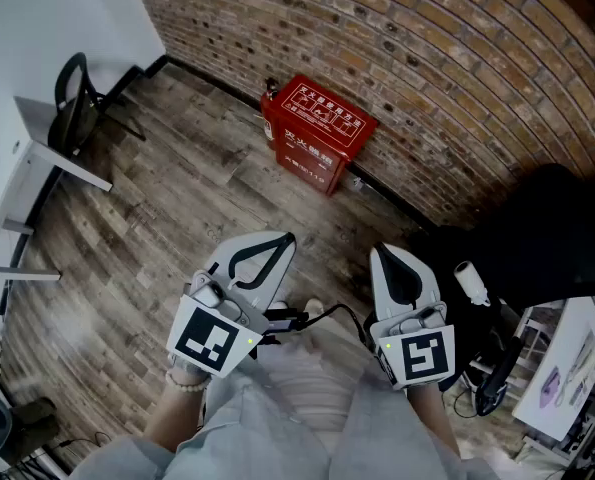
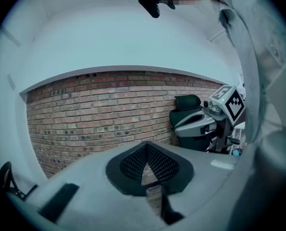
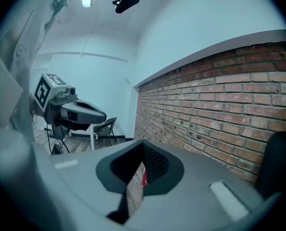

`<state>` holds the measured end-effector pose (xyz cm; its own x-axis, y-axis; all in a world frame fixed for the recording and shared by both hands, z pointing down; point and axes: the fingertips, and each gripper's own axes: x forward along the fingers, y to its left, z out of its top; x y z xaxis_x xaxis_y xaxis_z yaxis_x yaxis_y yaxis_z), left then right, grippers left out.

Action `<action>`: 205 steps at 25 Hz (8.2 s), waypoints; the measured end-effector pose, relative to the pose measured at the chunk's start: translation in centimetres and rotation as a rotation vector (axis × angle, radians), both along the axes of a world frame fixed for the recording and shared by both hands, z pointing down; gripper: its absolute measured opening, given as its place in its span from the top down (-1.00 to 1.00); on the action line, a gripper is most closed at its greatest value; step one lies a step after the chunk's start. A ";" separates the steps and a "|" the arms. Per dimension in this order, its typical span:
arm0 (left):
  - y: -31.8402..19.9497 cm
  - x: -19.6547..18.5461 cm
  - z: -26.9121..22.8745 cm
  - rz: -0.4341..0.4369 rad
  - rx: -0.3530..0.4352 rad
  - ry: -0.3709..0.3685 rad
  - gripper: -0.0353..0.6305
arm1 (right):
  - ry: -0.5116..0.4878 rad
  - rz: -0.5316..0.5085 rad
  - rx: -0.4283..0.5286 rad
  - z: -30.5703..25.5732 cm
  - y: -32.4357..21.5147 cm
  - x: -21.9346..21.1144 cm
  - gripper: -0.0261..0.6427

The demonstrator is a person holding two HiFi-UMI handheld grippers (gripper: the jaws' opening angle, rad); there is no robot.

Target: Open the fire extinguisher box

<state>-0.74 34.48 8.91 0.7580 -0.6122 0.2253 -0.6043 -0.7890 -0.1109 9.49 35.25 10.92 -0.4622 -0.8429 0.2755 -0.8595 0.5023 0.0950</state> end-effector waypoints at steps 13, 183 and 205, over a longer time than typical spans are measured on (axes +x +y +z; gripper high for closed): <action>-0.3 0.6 0.5 0.010 -0.007 -0.006 0.90 | 0.002 0.008 -0.015 0.6 -0.2 0.4 0.91; -41.3 -2.1 42.0 -0.112 -0.898 0.115 0.47 | -0.750 0.362 -0.776 42.6 -34.7 -1.3 0.42; -43.9 -0.4 50.0 -0.143 -1.035 0.290 0.38 | -1.117 0.546 -0.721 48.8 -37.9 -0.8 0.39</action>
<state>-1.12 -9.47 58.87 0.8022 -0.3150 0.5072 -0.5941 -0.3376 0.7301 8.70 -2.69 59.72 -0.3877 -0.8171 0.4267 -0.4102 -0.2616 -0.8737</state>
